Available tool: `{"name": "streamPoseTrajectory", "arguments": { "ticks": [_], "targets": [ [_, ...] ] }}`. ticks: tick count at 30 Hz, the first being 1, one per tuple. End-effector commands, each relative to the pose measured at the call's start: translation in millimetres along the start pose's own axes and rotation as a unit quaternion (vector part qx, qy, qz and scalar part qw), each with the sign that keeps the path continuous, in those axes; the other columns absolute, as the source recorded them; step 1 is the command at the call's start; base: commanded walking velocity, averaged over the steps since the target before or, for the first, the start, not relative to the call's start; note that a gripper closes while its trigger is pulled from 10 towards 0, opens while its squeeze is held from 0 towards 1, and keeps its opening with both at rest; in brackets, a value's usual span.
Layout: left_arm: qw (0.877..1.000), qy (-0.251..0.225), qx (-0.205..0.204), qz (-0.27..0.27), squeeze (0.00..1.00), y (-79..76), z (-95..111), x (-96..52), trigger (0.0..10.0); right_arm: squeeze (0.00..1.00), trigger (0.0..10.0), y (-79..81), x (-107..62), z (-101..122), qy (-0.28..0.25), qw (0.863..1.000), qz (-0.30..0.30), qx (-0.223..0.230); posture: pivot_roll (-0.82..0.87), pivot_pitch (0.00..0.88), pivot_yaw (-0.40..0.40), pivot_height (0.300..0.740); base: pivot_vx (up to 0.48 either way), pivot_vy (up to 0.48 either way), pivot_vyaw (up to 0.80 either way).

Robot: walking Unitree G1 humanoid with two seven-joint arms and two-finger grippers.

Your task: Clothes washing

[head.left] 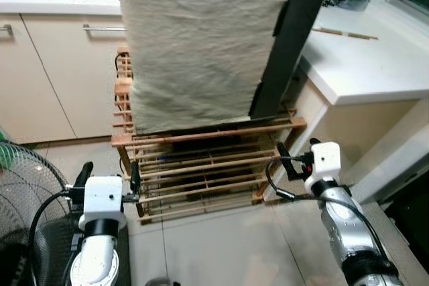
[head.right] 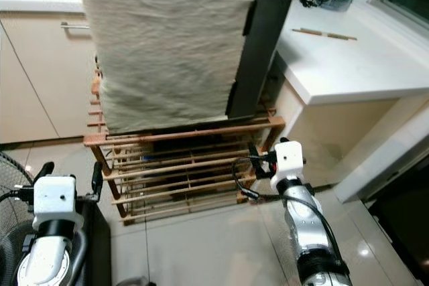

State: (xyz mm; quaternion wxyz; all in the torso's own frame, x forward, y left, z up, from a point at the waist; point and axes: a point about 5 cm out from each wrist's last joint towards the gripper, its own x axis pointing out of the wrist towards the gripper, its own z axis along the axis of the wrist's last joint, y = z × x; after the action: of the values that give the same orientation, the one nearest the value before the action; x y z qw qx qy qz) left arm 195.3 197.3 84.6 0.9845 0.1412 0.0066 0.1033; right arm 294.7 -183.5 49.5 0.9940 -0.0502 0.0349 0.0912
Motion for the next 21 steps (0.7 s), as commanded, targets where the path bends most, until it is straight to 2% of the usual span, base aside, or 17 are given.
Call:
{"name": "streamPoseTrajectory", "arguments": {
  "ticks": [1,4,7,13,21],
  "targets": [
    [1.000,0.007,0.004,0.007,0.00,-0.9,-1.0,3.1,10.0,0.00,10.0,-1.1,0.6,-2.4,0.012,1.000,0.002,0.000,0.08,0.023,-0.094,0.740,0.000,0.000,0.00],
    [1.000,0.010,0.009,0.009,0.00,-1.7,-1.1,3.3,10.0,0.00,10.0,1.9,0.1,-5.0,0.020,1.000,0.008,-0.001,0.07,0.027,-0.094,0.740,0.000,0.000,0.00],
    [1.000,0.012,0.006,0.007,0.00,-2.7,-2.5,3.4,10.0,0.00,10.0,3.3,-1.1,-11.4,0.045,0.999,0.000,-0.030,0.07,0.027,-0.094,0.740,0.000,0.000,0.00],
    [1.000,0.009,0.003,0.005,0.00,-3.4,-0.4,10.0,10.0,0.00,10.0,4.0,-0.2,-11.2,0.047,0.998,0.000,-0.043,0.06,0.032,-0.088,0.740,0.000,0.000,0.00],
    [1.000,0.008,0.003,0.000,0.00,-5.7,-0.2,14.4,10.0,0.00,10.0,0.8,4.8,-6.9,0.046,0.998,-0.022,-0.021,0.04,0.059,-0.082,0.740,0.000,0.000,0.00]
  ]
}}
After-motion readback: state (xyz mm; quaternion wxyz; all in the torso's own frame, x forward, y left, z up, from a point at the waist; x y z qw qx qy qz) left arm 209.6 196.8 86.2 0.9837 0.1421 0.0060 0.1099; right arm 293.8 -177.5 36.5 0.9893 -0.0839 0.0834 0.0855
